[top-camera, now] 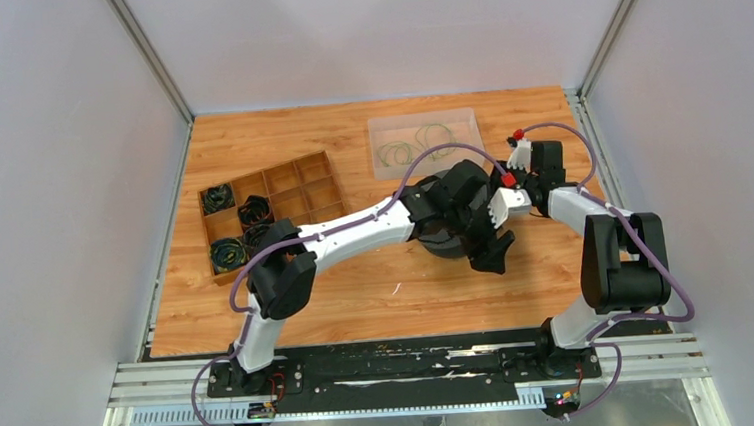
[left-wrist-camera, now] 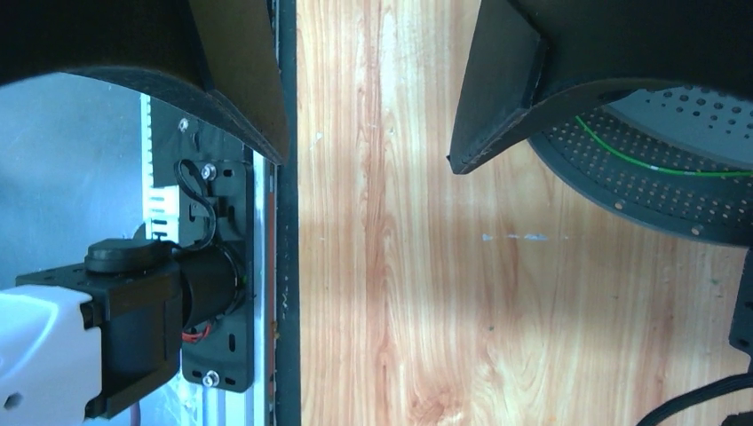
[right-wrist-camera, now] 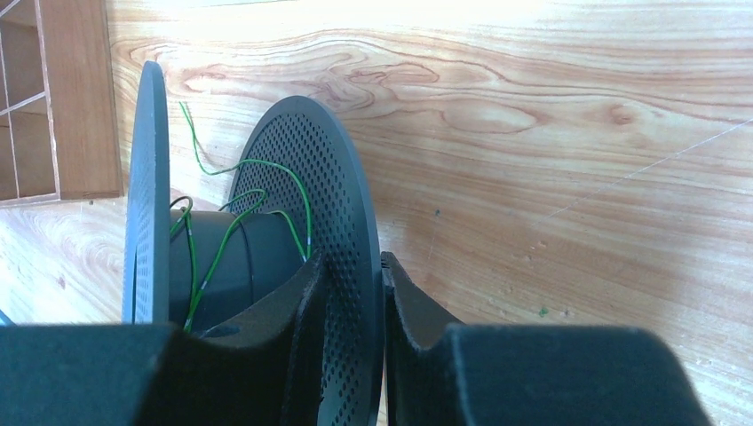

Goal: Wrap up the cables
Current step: Wrap the cable around the cable reel, then place the cable reel at the center of the board.

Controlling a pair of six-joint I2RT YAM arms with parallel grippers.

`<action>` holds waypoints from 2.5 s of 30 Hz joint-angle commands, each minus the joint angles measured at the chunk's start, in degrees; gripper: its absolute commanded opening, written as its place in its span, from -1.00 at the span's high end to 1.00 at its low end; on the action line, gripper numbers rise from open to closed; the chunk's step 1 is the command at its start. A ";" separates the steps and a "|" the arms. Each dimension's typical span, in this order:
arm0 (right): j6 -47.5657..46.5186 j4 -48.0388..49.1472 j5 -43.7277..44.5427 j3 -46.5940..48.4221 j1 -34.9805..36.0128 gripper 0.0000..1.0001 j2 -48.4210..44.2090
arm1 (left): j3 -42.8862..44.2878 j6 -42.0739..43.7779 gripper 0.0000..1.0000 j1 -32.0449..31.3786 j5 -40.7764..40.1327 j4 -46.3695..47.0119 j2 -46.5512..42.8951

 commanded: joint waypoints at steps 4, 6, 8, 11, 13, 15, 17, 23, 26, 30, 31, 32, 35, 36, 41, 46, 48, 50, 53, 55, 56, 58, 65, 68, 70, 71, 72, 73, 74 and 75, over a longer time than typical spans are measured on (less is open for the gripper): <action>-6.34 -4.07 0.61 0.62 1.11 0.99 2.32 | -3.68 3.95 -0.45 6.82 -0.88 -2.65 -7.59; -6.75 -4.39 0.50 1.23 1.11 0.99 2.94 | -5.40 4.18 -0.46 10.72 -1.90 -2.47 -9.13; -7.18 -4.66 0.67 1.89 1.11 0.99 3.46 | -6.32 4.04 -0.48 15.16 -3.59 -3.00 -9.59; -8.14 -6.13 0.90 3.58 1.11 0.93 4.65 | -8.29 1.17 -0.50 21.61 -3.06 -2.63 -9.75; -9.16 -7.23 1.07 4.85 1.02 0.87 5.65 | -10.00 -0.07 -0.50 25.19 -3.14 -1.72 -9.93; -9.88 -8.09 1.42 6.14 0.87 0.81 6.56 | -11.58 -0.07 -0.52 27.62 -4.61 -1.10 -10.50; -10.41 -8.89 1.55 7.08 0.72 0.74 7.52 | -12.38 0.32 -0.52 28.94 -5.20 -0.89 -10.87; -11.31 -11.27 1.08 9.65 -0.83 0.48 9.51 | -12.76 1.08 -0.53 30.16 -6.32 -1.28 -9.72; -11.69 -11.89 0.09 10.07 -1.83 0.33 9.84 | -13.20 1.47 -0.54 30.32 -6.98 -1.32 -8.24; -11.92 -12.67 -1.68 10.82 -3.35 0.18 10.69 | -11.61 1.23 -0.54 31.09 -6.52 -2.51 -5.41; -11.86 -12.82 -1.99 10.92 -3.71 0.16 10.81 | -11.37 1.01 -0.53 31.20 -6.38 -2.59 -4.96; -11.84 -12.87 -2.37 10.96 -4.13 0.15 10.82 | -11.33 1.09 -0.53 31.29 -6.47 -2.59 -4.74; -12.17 -13.30 -2.50 11.25 -5.20 0.12 10.90 | -11.18 0.73 -0.53 31.29 -7.12 -2.46 -4.26; -12.26 -13.36 -2.40 11.32 -5.48 0.12 10.98 | -11.08 0.39 -0.53 31.35 -7.69 -2.49 -4.00; -12.54 -13.99 -2.15 11.14 -6.47 0.12 9.68 | -10.93 -3.37 -0.52 33.11 -6.11 -1.68 -1.96; -13.50 -16.97 -1.84 11.93 -6.88 0.10 4.97 | -6.85 -4.40 -0.51 34.29 -2.64 -2.92 1.87; -14.60 -18.71 -2.58 12.42 -6.88 0.09 3.07 | -5.13 -4.29 -0.49 34.28 -1.86 -3.01 3.39; -15.87 -20.36 -3.75 12.73 -6.85 0.09 1.48 | -3.00 -5.86 -0.48 34.45 -0.86 -3.26 5.38; -17.62 -22.45 -4.49 13.54 -6.32 0.08 -0.12 | -1.43 -9.60 -0.44 34.45 -2.48 -1.53 7.59; -19.06 -23.50 -3.76 14.25 -4.68 0.08 -0.72 | -1.08 -11.18 -0.39 34.42 -5.80 -0.39 8.17; -19.69 -24.01 -3.18 14.69 -3.81 0.08 -0.89 | -0.98 -11.66 -0.36 34.45 -8.09 0.06 8.47; -20.53 -25.00 -1.75 15.54 -2.23 0.08 -1.27 | -0.59 -12.21 -0.31 34.45 -12.41 0.64 9.08; -25.22 -26.73 3.91 16.69 4.23 0.03 -4.04 | 0.23 -13.75 -0.21 33.63 -15.70 1.85 11.42; -28.01 -26.92 10.18 16.34 9.26 0.02 -5.67 | -0.08 -13.89 -0.17 32.74 -17.21 2.22 12.05; -29.55 -26.54 13.23 15.78 12.27 0.01 -6.25 | -0.52 -14.35 -0.14 32.18 -18.31 3.12 12.46; -30.11 -26.23 14.23 15.66 13.44 0.01 -6.31 | -0.71 -14.59 -0.12 31.93 -18.84 3.44 12.74; -30.61 -26.14 14.90 15.66 14.60 0.01 -6.20 | -0.87 -14.85 -0.11 31.84 -19.28 3.55 13.09; -30.99 -26.17 15.58 15.61 15.66 0.01 -5.97 | -0.98 -15.23 -0.09 31.83 -19.33 3.92 13.45; -31.40 -26.18 16.07 15.64 16.68 0.01 -5.66 | -1.45 -15.74 -0.08 31.77 -19.28 4.58 13.53; -31.77 -26.17 16.45 15.45 17.88 0.01 -5.48 | -2.18 -16.30 -0.08 31.83 -19.12 5.37 13.49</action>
